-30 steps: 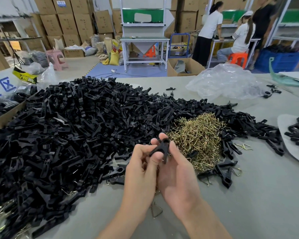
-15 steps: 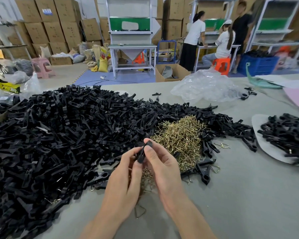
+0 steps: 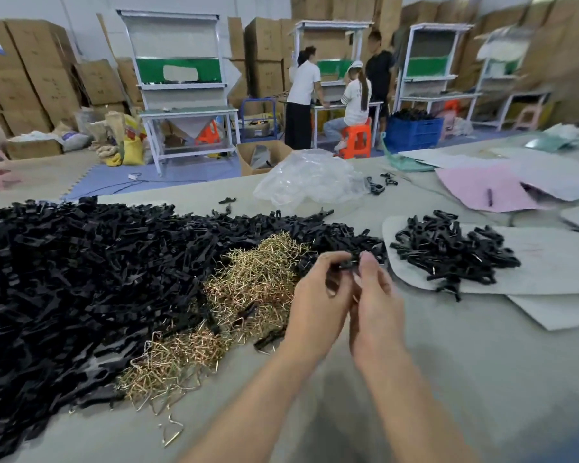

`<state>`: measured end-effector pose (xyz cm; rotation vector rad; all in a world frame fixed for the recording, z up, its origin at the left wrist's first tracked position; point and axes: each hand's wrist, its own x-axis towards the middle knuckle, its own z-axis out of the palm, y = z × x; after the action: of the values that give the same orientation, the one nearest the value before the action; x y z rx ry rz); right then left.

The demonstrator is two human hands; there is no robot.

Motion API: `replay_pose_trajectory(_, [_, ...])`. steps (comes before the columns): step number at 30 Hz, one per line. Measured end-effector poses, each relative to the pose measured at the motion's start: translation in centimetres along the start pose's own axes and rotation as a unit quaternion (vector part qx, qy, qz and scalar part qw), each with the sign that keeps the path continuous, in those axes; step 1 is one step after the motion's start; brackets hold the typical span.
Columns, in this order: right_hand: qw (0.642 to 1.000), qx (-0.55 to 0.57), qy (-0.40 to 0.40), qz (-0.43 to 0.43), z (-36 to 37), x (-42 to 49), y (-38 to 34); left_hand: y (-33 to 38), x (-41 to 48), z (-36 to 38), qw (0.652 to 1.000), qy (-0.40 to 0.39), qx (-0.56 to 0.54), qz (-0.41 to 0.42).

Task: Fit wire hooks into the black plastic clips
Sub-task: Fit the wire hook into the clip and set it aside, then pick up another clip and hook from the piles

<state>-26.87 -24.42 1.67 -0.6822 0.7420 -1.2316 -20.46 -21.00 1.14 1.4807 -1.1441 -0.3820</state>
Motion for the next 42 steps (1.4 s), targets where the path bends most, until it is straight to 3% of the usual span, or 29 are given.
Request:
replay_pose_trajectory(3, [0.999, -0.018, 0.028, -0.041, -1.2, 3.2, -4.1, 3.5, 4.7, 4.6, 0.995, -0.094, -0.011, -0.019])
replay_pose_trajectory(7, [0.997, -0.025, 0.029, 0.060, -3.5, 3.7, -4.6, 4.0, 4.4, 6.0, 0.982, -0.157, 0.100, -0.032])
replay_pose_trajectory(11, [0.992, -0.042, -0.001, 0.115, -3.1, 1.5, -2.1, -0.1, -0.5, 0.9, 0.965, -0.117, 0.232, 0.038])
replay_pose_trajectory(15, [0.982, -0.170, -0.081, 0.007, 0.3, -1.7, 1.3, -4.7, -5.5, -7.5, 0.900, 0.006, 0.422, 0.108])
replay_pose_trajectory(19, [0.918, -0.315, -0.226, -0.077, 3.8, -5.1, 5.5, -6.9, -9.4, -14.9, 0.846, 0.056, 0.530, 0.011])
replay_pose_trajectory(23, [0.809, -0.472, -0.296, -0.190, 6.4, -7.0, 10.3, -7.8, -10.7, -19.2, 0.838, 0.069, 0.530, -0.113])
replay_pose_trajectory(25, [0.747, -0.537, -0.306, -0.245, 7.1, -7.3, 12.1, -7.9, -10.3, -20.1, 0.832, 0.065, 0.535, -0.129])
replay_pose_trajectory(28, [0.677, -0.608, -0.321, -0.264, 7.4, -7.1, 13.8, -8.3, -9.3, -20.9, 0.836, 0.076, 0.533, -0.104])
replay_pose_trajectory(30, [0.663, -0.624, -0.315, -0.267, 7.6, -6.6, 14.2, -8.7, -8.8, -21.5, 0.846, 0.086, 0.518, -0.085])
replay_pose_trajectory(37, [0.691, -0.579, -0.340, -0.267, 7.7, -5.2, 13.8, -9.5, -8.7, -22.4, 0.923, 0.094, 0.372, -0.022])
replay_pose_trajectory(42, [0.718, -0.552, -0.349, -0.239, 7.5, -4.7, 14.0, -9.4, -8.9, -22.5, 0.949, 0.101, 0.298, -0.031])
